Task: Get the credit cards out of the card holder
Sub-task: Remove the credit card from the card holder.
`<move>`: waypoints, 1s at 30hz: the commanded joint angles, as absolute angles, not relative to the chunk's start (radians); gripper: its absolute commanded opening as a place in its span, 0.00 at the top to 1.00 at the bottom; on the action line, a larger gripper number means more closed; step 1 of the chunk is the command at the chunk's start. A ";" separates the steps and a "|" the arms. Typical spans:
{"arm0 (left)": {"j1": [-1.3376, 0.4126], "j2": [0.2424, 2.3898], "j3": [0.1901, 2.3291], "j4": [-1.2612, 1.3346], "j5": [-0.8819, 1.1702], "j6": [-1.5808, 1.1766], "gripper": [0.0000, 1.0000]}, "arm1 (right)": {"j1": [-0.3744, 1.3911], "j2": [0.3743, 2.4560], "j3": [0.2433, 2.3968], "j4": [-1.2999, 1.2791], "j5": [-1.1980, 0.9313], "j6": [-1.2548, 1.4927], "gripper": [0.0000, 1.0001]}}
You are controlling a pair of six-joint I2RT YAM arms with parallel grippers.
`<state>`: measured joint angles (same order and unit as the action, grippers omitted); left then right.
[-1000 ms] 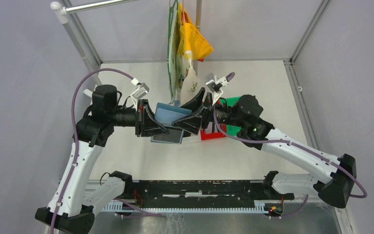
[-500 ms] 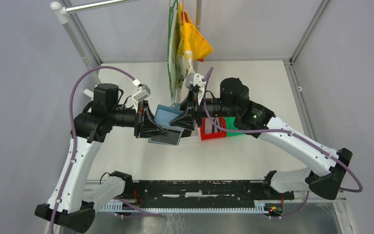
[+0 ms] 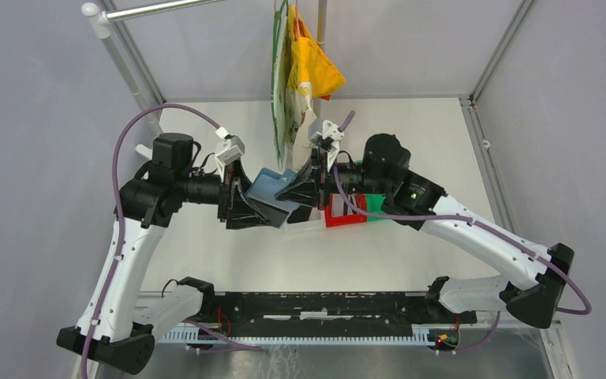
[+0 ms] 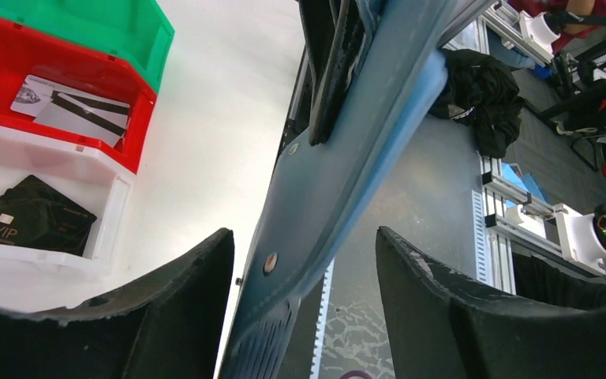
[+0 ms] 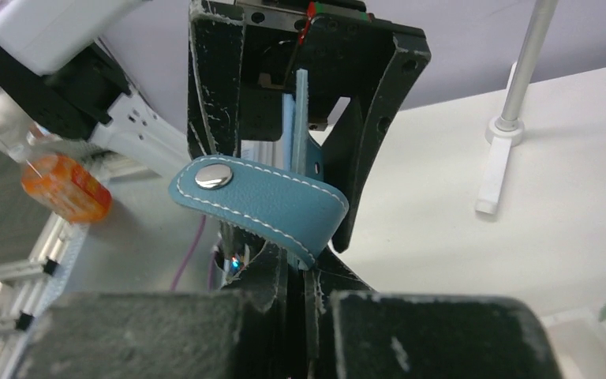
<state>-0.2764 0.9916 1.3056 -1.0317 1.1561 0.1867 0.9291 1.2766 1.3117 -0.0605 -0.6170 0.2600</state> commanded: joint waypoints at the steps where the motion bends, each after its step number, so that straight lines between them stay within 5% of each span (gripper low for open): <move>1: -0.278 0.949 1.296 -0.904 1.175 0.088 0.28 | 0.925 1.148 1.183 0.390 -0.532 0.488 1.00; 6: -0.277 0.889 1.225 -0.664 1.196 -0.158 0.33 | 0.925 1.073 0.977 0.706 -0.423 0.679 1.00; 12: -0.277 0.872 1.220 -0.551 1.197 -0.285 0.55 | 0.926 1.061 0.827 0.932 -0.335 0.811 1.00; 30: -0.278 0.845 1.116 -0.302 1.166 -0.581 0.59 | 1.012 1.144 0.669 1.306 -0.119 0.896 1.00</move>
